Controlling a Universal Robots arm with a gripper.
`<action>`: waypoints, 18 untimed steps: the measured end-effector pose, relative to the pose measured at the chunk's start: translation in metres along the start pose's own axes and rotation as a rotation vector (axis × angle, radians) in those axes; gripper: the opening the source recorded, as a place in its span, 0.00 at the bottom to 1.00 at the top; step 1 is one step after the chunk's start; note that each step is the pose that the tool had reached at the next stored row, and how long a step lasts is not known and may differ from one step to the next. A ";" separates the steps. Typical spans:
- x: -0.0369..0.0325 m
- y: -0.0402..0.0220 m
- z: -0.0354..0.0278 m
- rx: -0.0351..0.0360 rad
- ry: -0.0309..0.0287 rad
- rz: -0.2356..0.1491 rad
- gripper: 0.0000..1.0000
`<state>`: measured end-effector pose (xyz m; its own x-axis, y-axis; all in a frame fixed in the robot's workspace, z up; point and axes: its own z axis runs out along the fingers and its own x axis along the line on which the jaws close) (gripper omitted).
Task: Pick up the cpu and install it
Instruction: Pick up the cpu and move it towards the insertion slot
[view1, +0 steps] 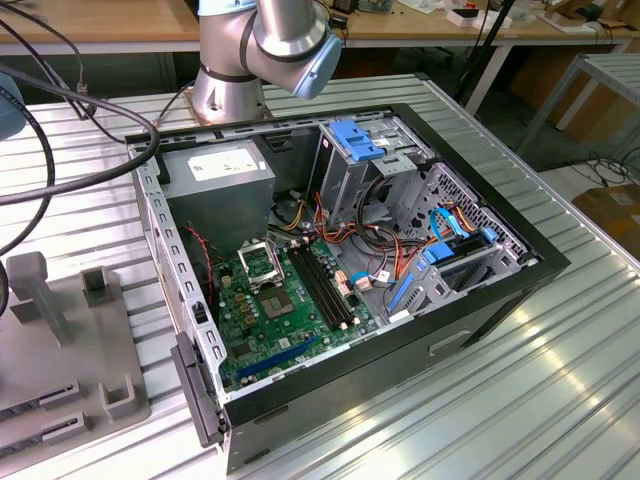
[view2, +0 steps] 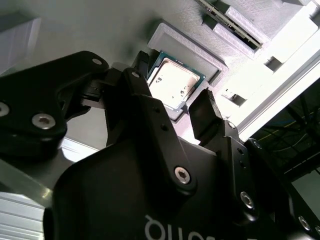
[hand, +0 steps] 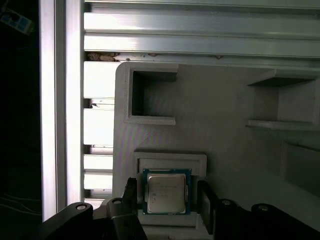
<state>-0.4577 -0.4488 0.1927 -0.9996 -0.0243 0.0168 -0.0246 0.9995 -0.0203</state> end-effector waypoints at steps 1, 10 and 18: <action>0.0000 0.0000 0.0000 0.0000 0.0000 0.000 0.60; 0.0000 0.0000 0.0001 0.0000 0.0000 -0.003 0.51; 0.0000 0.0000 0.0002 0.0001 0.0000 -0.003 0.47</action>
<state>-0.4577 -0.4488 0.1925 -0.9995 -0.0276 0.0168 -0.0279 0.9994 -0.0204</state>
